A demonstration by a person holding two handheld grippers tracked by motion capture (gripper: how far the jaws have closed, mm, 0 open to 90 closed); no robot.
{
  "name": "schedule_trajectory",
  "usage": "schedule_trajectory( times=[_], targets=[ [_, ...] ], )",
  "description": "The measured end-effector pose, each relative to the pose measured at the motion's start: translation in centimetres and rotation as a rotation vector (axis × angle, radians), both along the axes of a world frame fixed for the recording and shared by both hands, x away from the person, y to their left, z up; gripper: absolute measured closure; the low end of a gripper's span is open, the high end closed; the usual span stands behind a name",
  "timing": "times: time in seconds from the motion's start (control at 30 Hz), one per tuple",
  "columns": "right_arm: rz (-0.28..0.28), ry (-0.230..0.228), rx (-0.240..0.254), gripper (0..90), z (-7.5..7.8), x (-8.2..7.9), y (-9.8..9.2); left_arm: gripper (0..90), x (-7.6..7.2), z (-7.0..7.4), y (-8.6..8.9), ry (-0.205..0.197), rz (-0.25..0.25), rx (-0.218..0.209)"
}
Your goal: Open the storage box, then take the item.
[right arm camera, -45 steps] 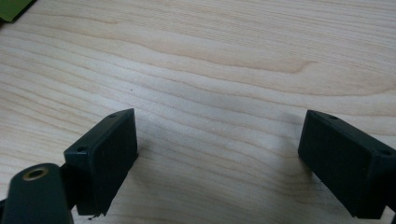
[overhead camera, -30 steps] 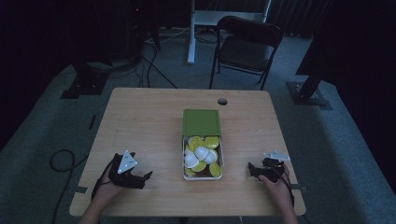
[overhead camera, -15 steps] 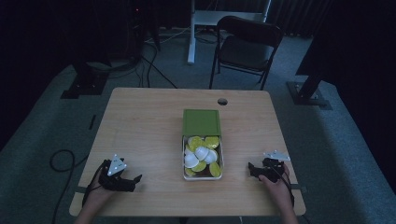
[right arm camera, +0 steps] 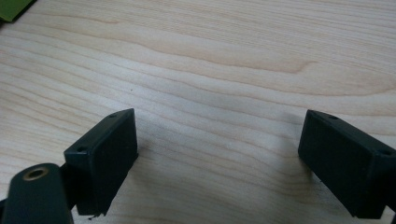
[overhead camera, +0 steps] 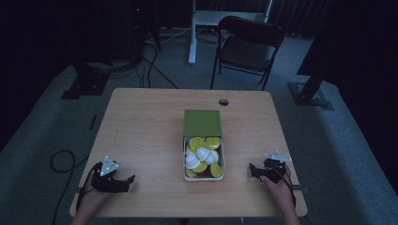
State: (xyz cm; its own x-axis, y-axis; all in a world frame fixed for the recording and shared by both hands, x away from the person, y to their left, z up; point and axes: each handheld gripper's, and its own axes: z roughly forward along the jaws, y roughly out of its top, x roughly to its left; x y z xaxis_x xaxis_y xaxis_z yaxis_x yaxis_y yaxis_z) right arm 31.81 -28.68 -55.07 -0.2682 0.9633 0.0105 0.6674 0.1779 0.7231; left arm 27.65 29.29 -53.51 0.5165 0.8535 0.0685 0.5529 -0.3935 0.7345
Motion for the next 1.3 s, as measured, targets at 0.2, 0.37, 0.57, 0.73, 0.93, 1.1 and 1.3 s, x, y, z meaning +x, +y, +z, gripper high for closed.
schedule_trajectory(
  times=[0.2,0.37,0.57,0.73,0.93,1.1,1.3],
  targets=[
    [0.0,0.0,0.0,11.5,0.0,0.0,0.0,1.9,0.2,-0.5,0.3,0.036,0.014,-0.006],
    [0.0,0.0,0.0,11.5,0.0,0.0,0.0,1.9,0.4,-0.9,0.4,0.057,0.018,-0.016],
    [0.0,0.0,0.0,11.5,0.0,0.0,0.0,2.0,0.7,-1.1,0.2,0.085,0.025,-0.007],
    [0.0,0.001,0.0,11.4,0.0,0.0,0.0,1.9,0.9,-1.1,0.2,0.087,0.04,-0.01],
    [0.0,0.001,-0.001,11.4,0.0,0.0,0.0,1.9,1.0,-1.1,0.2,0.089,0.043,-0.008],
    [0.004,0.001,-0.001,11.5,0.0,0.0,0.0,1.9,1.2,-1.1,0.3,0.087,0.041,-0.01],
    [-0.002,0.001,0.0,11.8,0.0,0.0,0.1,2.0,1.3,-1.1,0.0,0.086,0.083,-0.012]
  ],
)
